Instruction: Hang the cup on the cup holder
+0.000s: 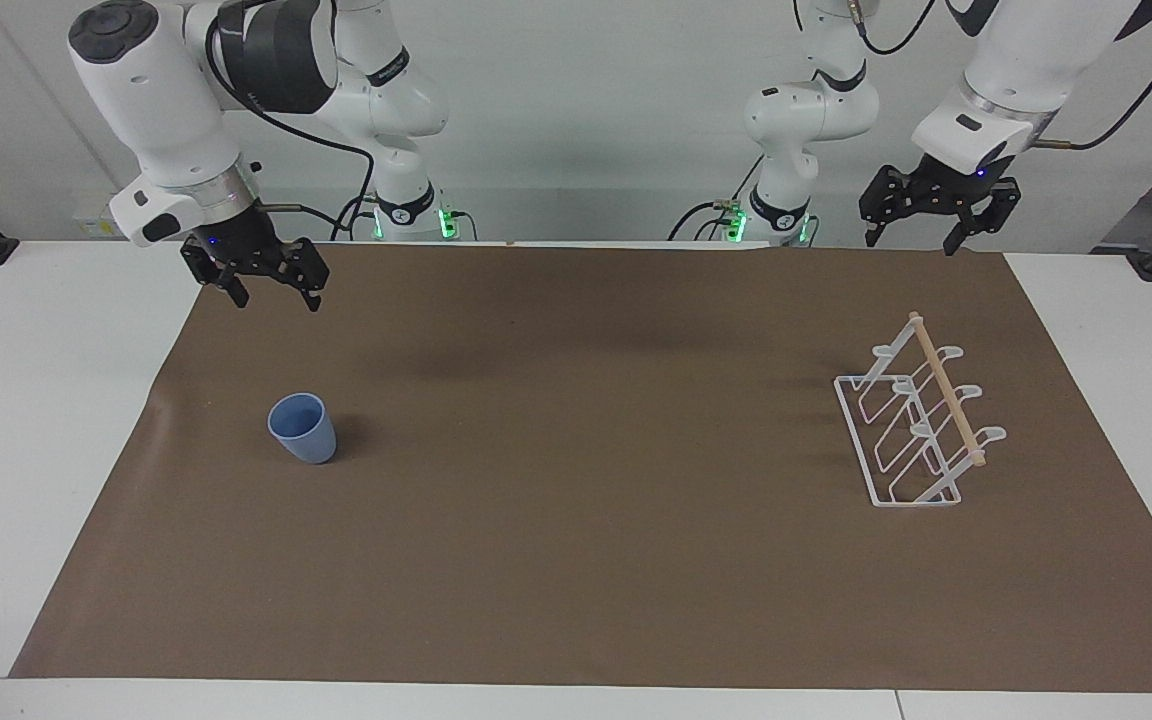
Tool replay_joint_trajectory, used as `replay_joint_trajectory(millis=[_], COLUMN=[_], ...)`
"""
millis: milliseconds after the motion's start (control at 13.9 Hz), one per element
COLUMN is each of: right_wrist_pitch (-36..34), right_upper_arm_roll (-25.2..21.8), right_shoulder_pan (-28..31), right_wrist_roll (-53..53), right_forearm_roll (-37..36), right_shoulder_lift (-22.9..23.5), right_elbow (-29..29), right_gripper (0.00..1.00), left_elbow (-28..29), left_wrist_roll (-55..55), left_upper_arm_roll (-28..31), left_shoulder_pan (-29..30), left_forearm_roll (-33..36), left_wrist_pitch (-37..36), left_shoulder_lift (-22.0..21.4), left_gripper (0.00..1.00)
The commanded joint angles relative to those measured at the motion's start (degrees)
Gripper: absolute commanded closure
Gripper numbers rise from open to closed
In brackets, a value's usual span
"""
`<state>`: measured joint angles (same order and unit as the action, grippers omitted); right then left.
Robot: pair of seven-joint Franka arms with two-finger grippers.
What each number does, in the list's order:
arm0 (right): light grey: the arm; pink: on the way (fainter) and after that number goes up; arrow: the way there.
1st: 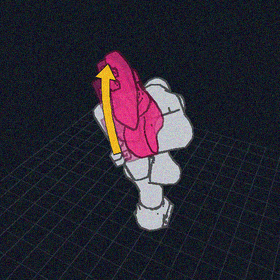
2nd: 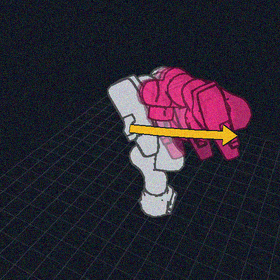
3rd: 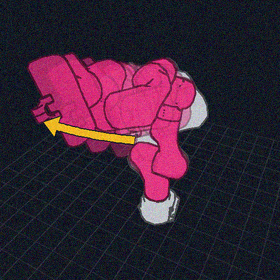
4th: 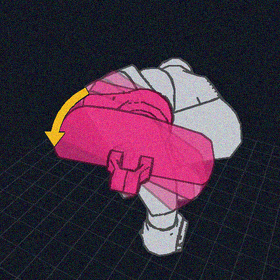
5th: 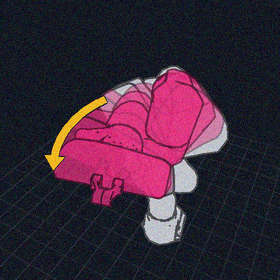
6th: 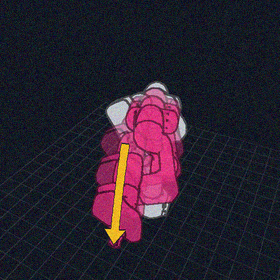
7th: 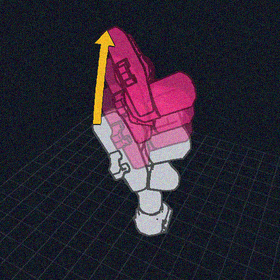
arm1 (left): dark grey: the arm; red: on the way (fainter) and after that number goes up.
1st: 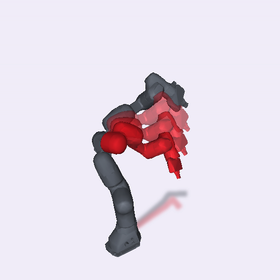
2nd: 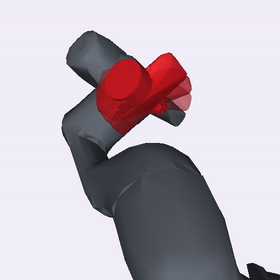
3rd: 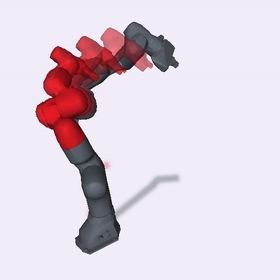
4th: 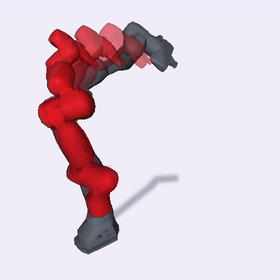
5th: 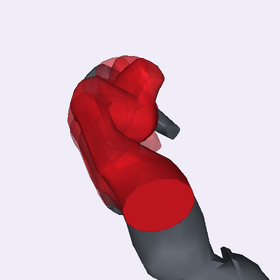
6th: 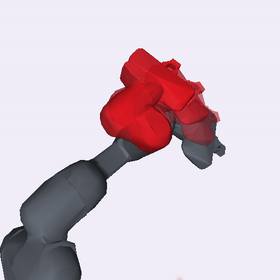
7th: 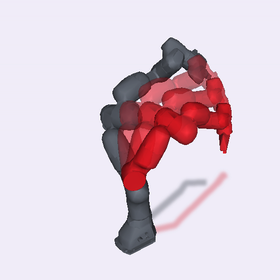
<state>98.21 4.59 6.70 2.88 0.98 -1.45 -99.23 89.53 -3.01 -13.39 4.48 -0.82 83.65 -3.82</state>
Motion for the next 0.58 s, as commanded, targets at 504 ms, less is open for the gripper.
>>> replay_joint_trajectory(millis=[504], right_wrist_pitch=[0.0], right_upper_arm_roll=[0.2], right_shoulder_pan=[1.6], right_wrist_roll=[-1.6], right_forearm_roll=[1.2], right_shoulder_lift=[-1.1], right_elbow=[-1.1], right_gripper=[0.0], left_elbow=[0.7], left_wrist_roll=[0.0], left_upper_arm_roll=[0.5], left_shoulder_pan=[0.1], left_forearm_roll=[-0.6], left_wrist_pitch=[-0.3], left_shoulder_lift=[-0.8], left_gripper=[0.0])
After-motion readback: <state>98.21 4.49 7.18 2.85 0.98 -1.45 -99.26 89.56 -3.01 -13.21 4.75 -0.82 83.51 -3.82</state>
